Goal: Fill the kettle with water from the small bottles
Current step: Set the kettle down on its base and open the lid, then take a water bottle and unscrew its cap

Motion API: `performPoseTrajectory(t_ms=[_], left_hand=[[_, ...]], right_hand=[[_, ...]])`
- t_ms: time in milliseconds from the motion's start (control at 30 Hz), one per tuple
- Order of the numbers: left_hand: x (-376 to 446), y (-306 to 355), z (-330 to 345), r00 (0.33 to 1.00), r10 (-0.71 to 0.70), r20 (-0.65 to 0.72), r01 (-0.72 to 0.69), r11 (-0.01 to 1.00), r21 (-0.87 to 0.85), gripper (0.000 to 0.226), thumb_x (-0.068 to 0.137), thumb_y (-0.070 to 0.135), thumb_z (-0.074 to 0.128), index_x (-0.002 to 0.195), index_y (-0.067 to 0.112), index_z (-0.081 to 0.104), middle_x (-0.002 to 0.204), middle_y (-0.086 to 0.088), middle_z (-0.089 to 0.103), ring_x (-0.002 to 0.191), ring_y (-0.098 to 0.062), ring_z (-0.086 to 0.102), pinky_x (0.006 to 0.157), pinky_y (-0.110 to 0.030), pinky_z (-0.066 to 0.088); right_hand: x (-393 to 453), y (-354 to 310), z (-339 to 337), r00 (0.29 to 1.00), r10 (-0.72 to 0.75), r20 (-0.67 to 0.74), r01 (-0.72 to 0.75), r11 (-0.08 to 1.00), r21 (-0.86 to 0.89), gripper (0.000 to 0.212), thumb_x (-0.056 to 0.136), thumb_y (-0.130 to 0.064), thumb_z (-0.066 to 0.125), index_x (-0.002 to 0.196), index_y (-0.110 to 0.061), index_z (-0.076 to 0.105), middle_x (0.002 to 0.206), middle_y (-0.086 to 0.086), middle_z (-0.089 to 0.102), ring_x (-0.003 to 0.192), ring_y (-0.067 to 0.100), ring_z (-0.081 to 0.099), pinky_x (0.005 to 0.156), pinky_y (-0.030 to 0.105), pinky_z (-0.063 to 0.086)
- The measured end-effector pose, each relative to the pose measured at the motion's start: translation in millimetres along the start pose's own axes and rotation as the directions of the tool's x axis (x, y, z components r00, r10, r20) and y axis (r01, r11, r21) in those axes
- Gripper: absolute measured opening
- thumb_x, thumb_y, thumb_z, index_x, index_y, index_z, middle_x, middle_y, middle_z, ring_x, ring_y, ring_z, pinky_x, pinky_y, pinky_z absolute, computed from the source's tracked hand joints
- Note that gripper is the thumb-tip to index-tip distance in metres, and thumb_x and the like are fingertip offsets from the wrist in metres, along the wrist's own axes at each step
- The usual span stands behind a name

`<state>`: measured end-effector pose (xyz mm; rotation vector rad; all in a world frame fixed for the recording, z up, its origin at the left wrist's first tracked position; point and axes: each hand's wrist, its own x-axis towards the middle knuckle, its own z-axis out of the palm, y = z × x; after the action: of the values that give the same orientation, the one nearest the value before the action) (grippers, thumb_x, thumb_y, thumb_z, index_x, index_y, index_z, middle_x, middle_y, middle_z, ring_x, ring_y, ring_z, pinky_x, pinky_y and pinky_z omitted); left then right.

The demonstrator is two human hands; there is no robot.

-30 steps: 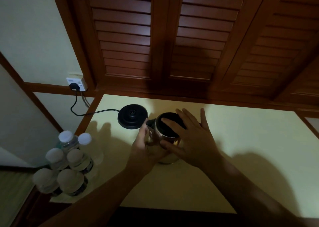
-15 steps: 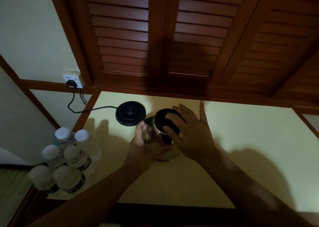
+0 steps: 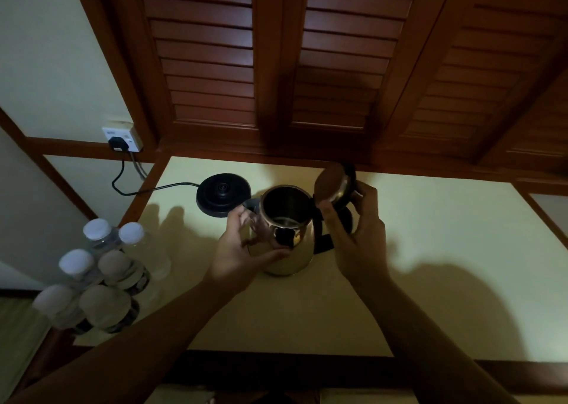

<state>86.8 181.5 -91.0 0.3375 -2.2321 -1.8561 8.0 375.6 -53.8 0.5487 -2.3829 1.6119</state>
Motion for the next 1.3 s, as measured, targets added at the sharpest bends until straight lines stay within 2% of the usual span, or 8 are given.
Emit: performPoseTrajectory(t_ms=[67,200,333,500,633,733,1033,1300], left_hand=[[1,2,-1,1.0,-0.023,-0.018,0.023,1.0,0.019,0.102,0.061,0.019,0.093,0.14,0.033,0.031,0.121,0.029,0.057,0.115,0.016,0.056,0.094,-0.014,0.05],[1,2,-4,0.999,-0.05,-0.011,0.05,0.995,0.091,0.112,0.058,0.033,0.094,0.149,0.031,0.028,0.129,0.034,0.05,0.125,0.008,0.049,0.109,-0.027,0.041],[-10,14,-12,0.996,-0.051,-0.068,0.058,0.993,0.099,0.126,0.058,0.04,0.093,0.159,0.031,0.02,0.157,0.011,0.041,0.144,-0.005,0.036,0.121,-0.043,0.032],[-37,38,-33,0.994,0.015,-0.112,-0.006,0.996,0.086,0.083,0.075,0.041,0.081,0.148,0.038,0.043,0.15,0.011,0.051,0.142,-0.003,0.042,0.119,-0.039,0.039],[-59,61,-58,0.987,0.078,-0.143,-0.069,0.995,0.069,0.06,0.079,0.037,0.077,0.136,0.035,0.057,0.133,0.014,0.065,0.132,0.0,0.053,0.114,-0.035,0.045],[-78,77,-80,0.978,0.119,-0.17,-0.107,0.991,0.076,0.051,0.083,0.024,0.074,0.131,0.019,0.062,0.126,0.009,0.07,0.126,-0.005,0.06,0.111,-0.03,0.047],[-129,90,-169,0.962,0.272,-0.03,-0.212,0.81,0.547,0.029,0.085,0.02,0.081,0.113,0.021,0.075,0.107,0.012,0.075,0.102,-0.006,0.072,0.092,-0.032,0.058],[-128,61,-227,0.92,0.268,0.286,-0.371,0.357,0.857,0.035,0.088,0.042,0.071,0.119,0.028,0.073,0.114,0.013,0.069,0.105,-0.009,0.06,0.089,-0.033,0.051]], right_hand=[[-3,4,-7,1.0,0.028,-0.009,-0.028,0.999,0.023,0.049,0.098,-0.039,0.07,0.139,-0.034,0.043,0.126,-0.028,0.06,0.114,-0.029,0.054,0.089,0.0,0.044],[-9,13,-15,1.0,0.023,-0.001,-0.023,0.999,-0.043,0.078,0.092,-0.054,0.073,0.154,-0.023,0.038,0.156,-0.011,0.051,0.145,0.0,0.046,0.113,0.013,0.039],[-17,-9,-25,0.992,-0.125,-0.024,0.121,0.981,-0.15,0.098,0.091,-0.052,0.076,0.166,-0.016,0.024,0.172,-0.005,0.029,0.156,0.002,0.026,0.118,0.005,0.023],[-15,-32,-18,0.873,-0.487,0.034,0.485,0.86,-0.159,0.083,0.093,-0.033,0.08,0.158,-0.014,0.031,0.171,0.006,0.028,0.164,0.026,0.021,0.122,0.064,0.036],[-19,-56,8,0.826,-0.557,0.084,0.56,0.828,-0.011,0.073,0.093,-0.034,0.077,0.153,-0.01,0.042,0.162,0.0,0.039,0.157,0.018,0.036,0.122,0.049,0.042],[-30,-69,35,0.828,-0.536,0.165,0.535,0.843,0.058,0.066,0.093,-0.036,0.078,0.147,-0.009,0.052,0.148,-0.006,0.05,0.139,0.01,0.052,0.115,0.025,0.044],[-76,-77,114,0.825,-0.401,0.399,0.299,0.908,0.294,0.062,0.094,-0.039,0.076,0.149,-0.019,0.053,0.14,-0.012,0.065,0.126,0.007,0.065,0.099,0.035,0.058],[-136,-76,170,0.802,-0.093,0.591,-0.057,0.971,0.231,0.056,0.092,-0.042,0.079,0.142,-0.032,0.058,0.131,-0.024,0.068,0.118,0.0,0.066,0.092,0.02,0.055]])
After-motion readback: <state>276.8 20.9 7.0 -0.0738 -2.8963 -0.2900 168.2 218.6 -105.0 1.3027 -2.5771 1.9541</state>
